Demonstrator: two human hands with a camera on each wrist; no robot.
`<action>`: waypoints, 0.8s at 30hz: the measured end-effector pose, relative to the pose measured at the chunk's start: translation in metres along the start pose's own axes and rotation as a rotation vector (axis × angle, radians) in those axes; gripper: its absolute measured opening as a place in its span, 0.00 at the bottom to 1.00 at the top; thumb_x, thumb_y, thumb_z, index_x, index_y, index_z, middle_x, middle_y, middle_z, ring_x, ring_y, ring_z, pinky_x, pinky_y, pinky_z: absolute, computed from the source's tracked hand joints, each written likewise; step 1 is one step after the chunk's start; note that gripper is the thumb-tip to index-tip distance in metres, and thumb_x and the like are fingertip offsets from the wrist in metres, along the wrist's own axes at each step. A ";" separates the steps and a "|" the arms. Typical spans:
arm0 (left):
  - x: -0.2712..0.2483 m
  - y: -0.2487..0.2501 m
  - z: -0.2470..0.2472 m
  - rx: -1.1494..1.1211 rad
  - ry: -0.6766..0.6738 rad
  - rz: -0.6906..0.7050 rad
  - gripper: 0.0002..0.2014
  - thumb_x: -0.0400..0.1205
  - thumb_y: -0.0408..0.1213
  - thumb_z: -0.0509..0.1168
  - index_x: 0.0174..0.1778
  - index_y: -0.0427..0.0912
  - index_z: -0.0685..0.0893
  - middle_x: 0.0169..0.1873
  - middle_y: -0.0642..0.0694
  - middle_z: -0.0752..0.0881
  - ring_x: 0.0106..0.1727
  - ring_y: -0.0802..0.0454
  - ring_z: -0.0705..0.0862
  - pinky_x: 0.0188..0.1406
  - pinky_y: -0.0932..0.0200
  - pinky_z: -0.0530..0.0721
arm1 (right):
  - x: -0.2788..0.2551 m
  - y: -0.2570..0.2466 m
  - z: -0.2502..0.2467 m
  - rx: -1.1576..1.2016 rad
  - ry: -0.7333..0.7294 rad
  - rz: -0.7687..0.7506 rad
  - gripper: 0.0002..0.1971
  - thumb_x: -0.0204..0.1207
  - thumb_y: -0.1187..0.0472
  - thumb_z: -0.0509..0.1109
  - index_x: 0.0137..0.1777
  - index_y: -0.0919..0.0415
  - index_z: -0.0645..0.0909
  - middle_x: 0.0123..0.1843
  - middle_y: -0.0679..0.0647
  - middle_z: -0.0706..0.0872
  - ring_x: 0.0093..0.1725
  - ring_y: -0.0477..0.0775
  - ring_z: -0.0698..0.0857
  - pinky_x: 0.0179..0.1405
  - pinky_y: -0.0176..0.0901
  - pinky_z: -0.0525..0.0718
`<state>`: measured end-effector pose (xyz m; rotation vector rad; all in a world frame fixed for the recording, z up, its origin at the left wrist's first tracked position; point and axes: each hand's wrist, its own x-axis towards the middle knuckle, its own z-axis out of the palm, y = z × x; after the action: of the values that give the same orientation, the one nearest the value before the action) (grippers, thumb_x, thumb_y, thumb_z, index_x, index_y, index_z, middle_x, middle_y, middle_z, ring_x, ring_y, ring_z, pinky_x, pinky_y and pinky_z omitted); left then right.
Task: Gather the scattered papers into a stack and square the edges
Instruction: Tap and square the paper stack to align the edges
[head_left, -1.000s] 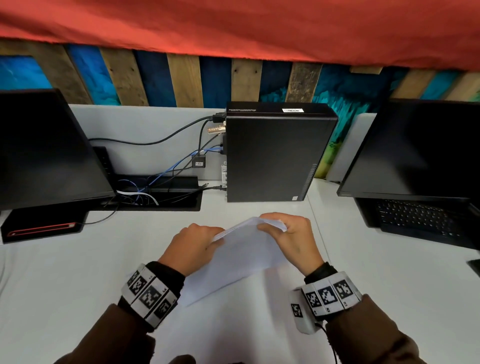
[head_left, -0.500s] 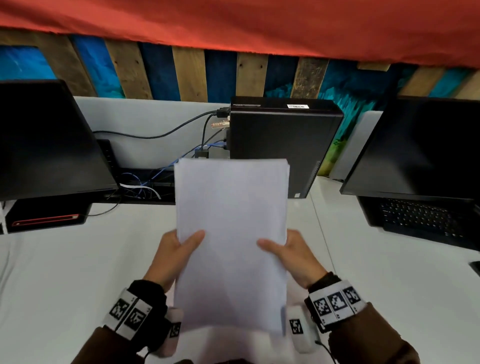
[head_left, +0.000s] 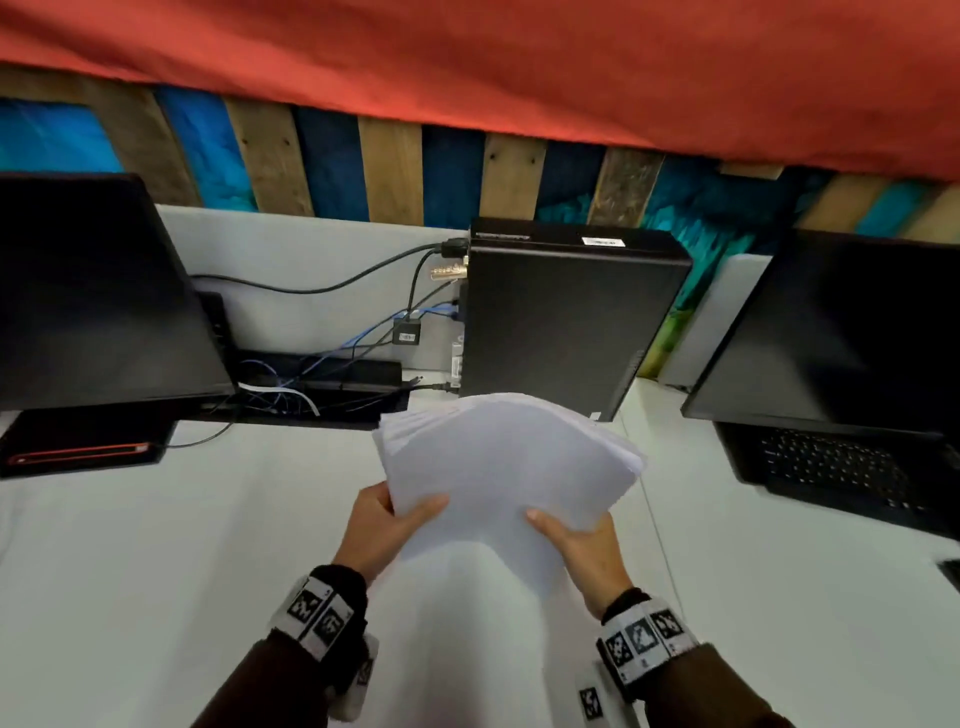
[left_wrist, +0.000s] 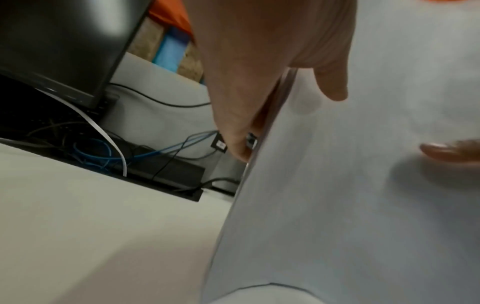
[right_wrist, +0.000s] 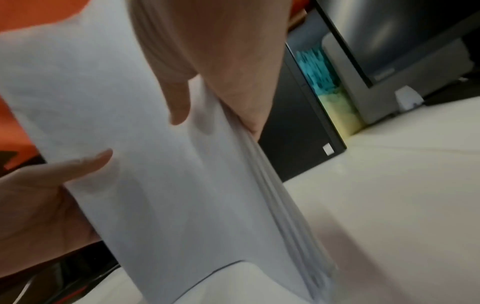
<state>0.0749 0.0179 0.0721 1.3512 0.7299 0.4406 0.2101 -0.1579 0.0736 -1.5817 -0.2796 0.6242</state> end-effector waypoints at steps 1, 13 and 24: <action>0.004 -0.003 0.002 -0.008 0.031 -0.010 0.21 0.51 0.53 0.86 0.36 0.50 0.91 0.41 0.50 0.95 0.49 0.46 0.92 0.40 0.61 0.89 | 0.006 0.003 0.002 -0.001 0.042 0.020 0.10 0.68 0.69 0.78 0.45 0.56 0.87 0.51 0.61 0.92 0.51 0.62 0.91 0.47 0.48 0.90; -0.029 0.106 0.009 -0.049 0.032 0.521 0.17 0.70 0.27 0.75 0.40 0.59 0.86 0.34 0.72 0.90 0.40 0.77 0.88 0.37 0.80 0.82 | -0.025 -0.106 -0.006 0.016 -0.012 -0.494 0.12 0.68 0.75 0.76 0.46 0.58 0.85 0.38 0.35 0.92 0.41 0.36 0.90 0.42 0.25 0.83; -0.005 0.056 0.003 -0.057 0.115 0.276 0.13 0.76 0.23 0.71 0.40 0.50 0.86 0.31 0.64 0.92 0.45 0.60 0.91 0.33 0.75 0.85 | -0.001 -0.062 0.005 -0.127 0.015 -0.214 0.08 0.69 0.67 0.77 0.39 0.52 0.88 0.46 0.53 0.93 0.49 0.56 0.91 0.50 0.52 0.89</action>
<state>0.0803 0.0224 0.1275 1.3865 0.6205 0.7584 0.2182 -0.1468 0.1339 -1.6501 -0.4783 0.4348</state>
